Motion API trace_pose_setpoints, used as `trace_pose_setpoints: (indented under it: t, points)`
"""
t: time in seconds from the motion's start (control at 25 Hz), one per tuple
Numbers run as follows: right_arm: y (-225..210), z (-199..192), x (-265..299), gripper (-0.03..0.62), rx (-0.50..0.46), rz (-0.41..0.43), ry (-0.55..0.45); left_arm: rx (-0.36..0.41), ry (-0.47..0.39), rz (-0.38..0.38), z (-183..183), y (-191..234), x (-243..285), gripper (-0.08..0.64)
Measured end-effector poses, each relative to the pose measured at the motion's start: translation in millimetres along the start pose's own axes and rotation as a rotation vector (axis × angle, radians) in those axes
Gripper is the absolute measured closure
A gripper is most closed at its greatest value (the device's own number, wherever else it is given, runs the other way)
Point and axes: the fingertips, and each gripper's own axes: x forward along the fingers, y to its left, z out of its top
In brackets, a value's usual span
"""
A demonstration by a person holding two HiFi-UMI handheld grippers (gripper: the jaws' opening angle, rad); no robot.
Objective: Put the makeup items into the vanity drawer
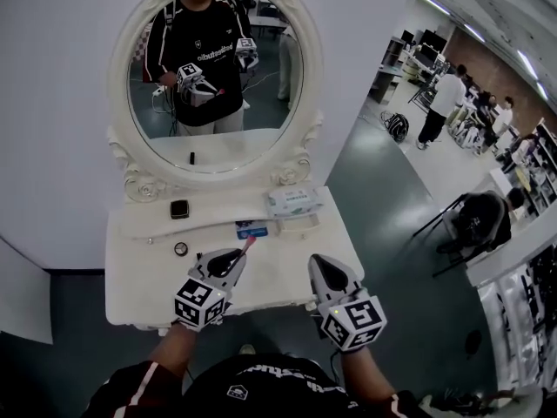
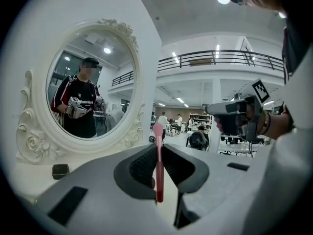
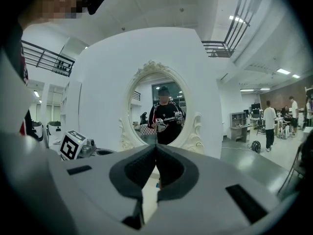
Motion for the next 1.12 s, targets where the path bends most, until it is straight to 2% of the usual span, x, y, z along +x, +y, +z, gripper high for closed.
trace_pose_setpoints:
  t: [0.24, 0.32, 0.8, 1.12]
  points:
    - [-14, 0, -10, 0.589, 0.012, -0.036, 0.0, -0.063, -0.027, -0.041, 9, -6, 12, 0.513]
    - [-22, 1, -12, 0.589, 0.018, -0.047, -0.002, -0.062, -0.034, -0.052, 12, -9, 18, 0.514]
    - [-84, 11, -2, 0.589, 0.019, -0.057, -0.03, 0.06, -0.011, -0.043, 31, -14, 74, 0.513]
    - [-128, 12, 3, 0.589, 0.043, -0.051, -0.037, 0.143, 0.037, -0.04, 36, -20, 119, 0.512]
